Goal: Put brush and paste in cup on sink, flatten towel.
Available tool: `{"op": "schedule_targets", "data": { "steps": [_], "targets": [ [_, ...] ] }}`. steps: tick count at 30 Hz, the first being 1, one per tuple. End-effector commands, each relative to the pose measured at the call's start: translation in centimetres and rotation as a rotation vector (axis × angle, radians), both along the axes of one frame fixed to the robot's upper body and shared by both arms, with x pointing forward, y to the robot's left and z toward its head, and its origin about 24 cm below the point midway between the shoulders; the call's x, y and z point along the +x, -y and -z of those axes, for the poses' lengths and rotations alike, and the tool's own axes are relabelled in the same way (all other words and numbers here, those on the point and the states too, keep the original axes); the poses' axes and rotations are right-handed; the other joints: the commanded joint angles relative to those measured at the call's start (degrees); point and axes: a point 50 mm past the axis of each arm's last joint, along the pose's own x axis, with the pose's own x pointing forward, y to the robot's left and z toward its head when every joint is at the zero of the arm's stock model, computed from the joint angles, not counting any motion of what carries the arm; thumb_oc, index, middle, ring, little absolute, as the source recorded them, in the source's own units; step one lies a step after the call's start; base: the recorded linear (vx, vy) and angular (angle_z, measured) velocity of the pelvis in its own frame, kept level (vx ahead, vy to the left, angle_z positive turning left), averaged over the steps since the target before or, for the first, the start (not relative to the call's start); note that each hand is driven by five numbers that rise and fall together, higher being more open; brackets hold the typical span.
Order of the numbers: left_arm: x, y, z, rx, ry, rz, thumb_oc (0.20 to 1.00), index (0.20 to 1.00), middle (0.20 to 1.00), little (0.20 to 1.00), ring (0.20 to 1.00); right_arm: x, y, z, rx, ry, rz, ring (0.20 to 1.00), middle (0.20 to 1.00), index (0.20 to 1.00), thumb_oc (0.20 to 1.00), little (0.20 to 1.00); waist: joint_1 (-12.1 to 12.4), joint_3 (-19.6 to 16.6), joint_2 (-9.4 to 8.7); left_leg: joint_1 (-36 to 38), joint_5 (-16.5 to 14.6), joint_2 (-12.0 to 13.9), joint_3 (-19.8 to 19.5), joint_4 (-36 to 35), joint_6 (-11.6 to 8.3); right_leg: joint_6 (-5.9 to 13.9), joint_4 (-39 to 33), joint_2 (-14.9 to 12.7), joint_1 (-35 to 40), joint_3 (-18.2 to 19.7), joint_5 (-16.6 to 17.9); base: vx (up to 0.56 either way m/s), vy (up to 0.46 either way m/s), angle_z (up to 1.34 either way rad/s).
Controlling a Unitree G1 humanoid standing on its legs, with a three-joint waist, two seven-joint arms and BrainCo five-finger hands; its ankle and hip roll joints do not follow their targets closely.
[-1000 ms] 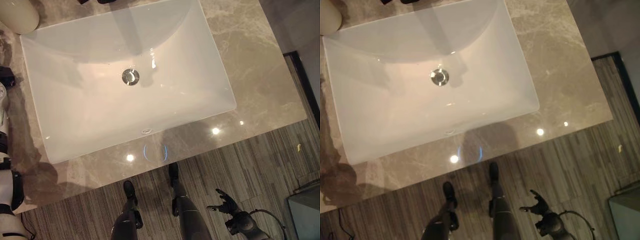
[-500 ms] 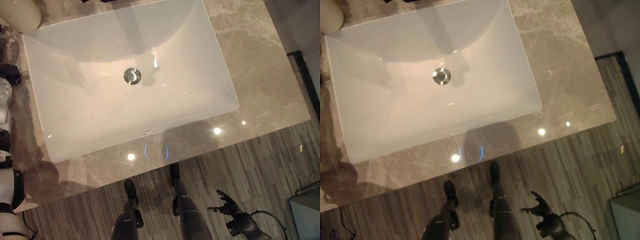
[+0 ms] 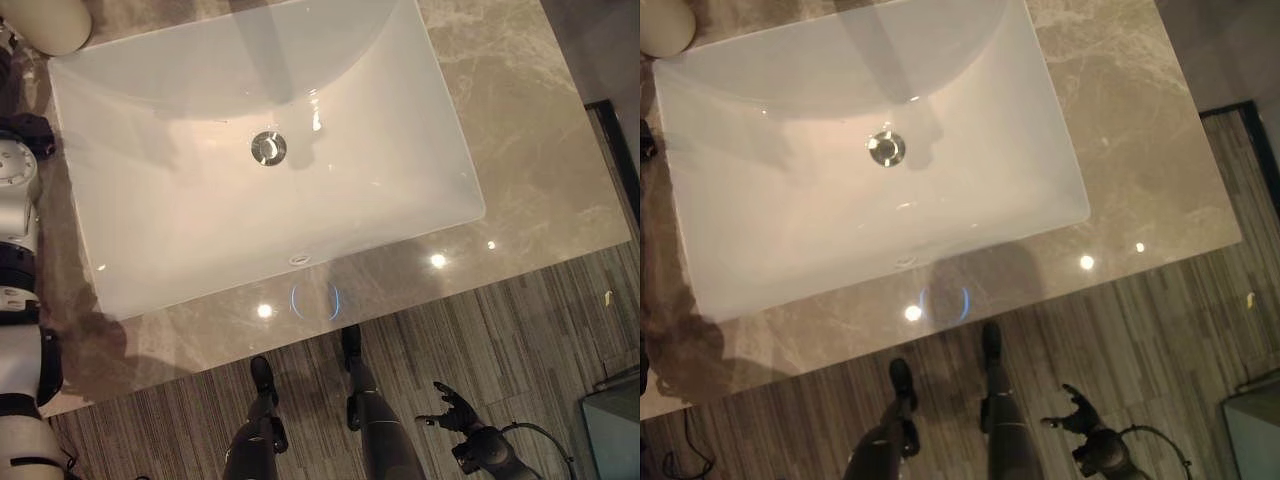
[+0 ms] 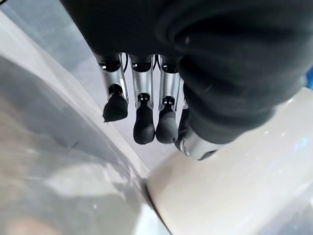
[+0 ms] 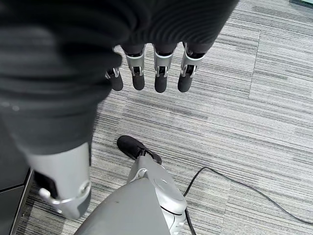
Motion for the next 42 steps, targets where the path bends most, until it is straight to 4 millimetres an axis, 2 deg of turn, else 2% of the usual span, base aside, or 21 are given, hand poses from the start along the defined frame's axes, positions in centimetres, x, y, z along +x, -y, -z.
{"op": "schedule_targets", "data": {
  "steps": [1,25,28,33,34,36,39,42],
  "targets": [
    [2.7,2.0,4.7,0.020,-0.187,0.022,0.200,0.200,0.200,0.200,0.200,-0.6,1.1,-0.1,-0.024,-0.011,0.026,1.000,1.000,1.000,1.000,1.000,-3.7,3.7,0.48,-4.2,1.3,-1.9,-3.4,5.1,1.71,1.73,-0.1,1.2,5.7,0.4,-2.5,0.00,0.000,0.00],
    [3.9,4.2,4.8,0.002,-0.186,0.095,0.200,0.200,0.200,0.200,0.200,-0.5,1.2,-0.2,-0.024,0.002,0.034,1.000,1.000,1.000,1.000,1.000,-4.5,3.8,0.24,-5.8,1.4,-1.8,-3.5,5.5,1.64,1.63,-0.1,1.3,4.3,0.7,-2.2,0.00,0.000,0.00],
    [3.9,3.8,5.2,0.006,-0.208,0.066,0.200,0.200,0.200,0.200,0.200,-0.6,1.1,-0.1,-0.027,-0.007,0.028,1.000,1.000,1.000,1.000,1.000,-4.3,3.8,0.28,-5.8,1.3,-1.7,-3.4,5.9,1.58,1.54,-0.1,1.3,4.5,0.8,-2.1,0.00,0.000,0.00],
    [3.4,2.9,7.3,-0.008,-0.258,0.046,0.200,0.200,0.200,0.200,0.200,-0.9,1.3,0.2,-0.041,-0.029,0.034,1.000,1.000,1.000,1.000,1.000,-3.5,3.2,0.66,-4.6,0.9,-1.7,-3.7,6.3,1.49,1.35,-0.1,1.2,5.8,0.5,-2.5,0.00,-0.001,-0.01],
    [2.9,2.4,8.4,-0.010,-0.273,0.041,0.200,0.200,0.200,0.200,0.200,-1.1,1.5,0.3,-0.049,-0.042,0.041,1.000,1.000,1.000,1.000,1.000,-3.0,2.9,0.72,-3.8,0.6,-1.8,-3.8,6.4,1.47,1.27,-0.1,1.2,6.8,0.2,-2.9,0.00,-0.005,-0.03],
    [2.6,2.2,8.9,-0.019,-0.273,0.040,0.200,0.200,0.200,0.200,0.200,-1.2,1.5,0.4,-0.051,-0.049,0.042,1.000,1.000,1.000,1.000,1.000,-2.8,2.6,0.81,-3.2,0.4,-1.8,-3.7,6.3,1.48,1.22,-0.1,1.1,7.4,0.0,-3.0,0.01,-0.007,-0.05],
    [1.3,1.5,10.7,-0.064,-0.253,0.046,0.200,0.200,0.200,0.200,0.200,-1.8,1.9,0.6,-0.063,-0.066,0.069,1.000,1.000,1.000,1.000,1.000,-1.9,1.9,0.97,-0.9,0.2,-2.0,-4.4,5.8,1.40,0.96,-0.1,1.1,9.5,-0.6,-3.7,0.03,-0.022,-0.03],
    [-0.8,0.1,13.3,-0.091,-0.267,0.018,0.200,0.200,0.200,0.200,0.200,-2.4,2.4,0.7,-0.073,-0.075,0.091,1.000,1.000,1.000,1.000,1.000,-1.2,1.8,1.23,2.7,0.4,-1.9,-5.4,4.3,1.24,0.62,0.5,1.1,12.3,-1.8,-5.0,0.05,-0.022,0.03]
  ]
}}
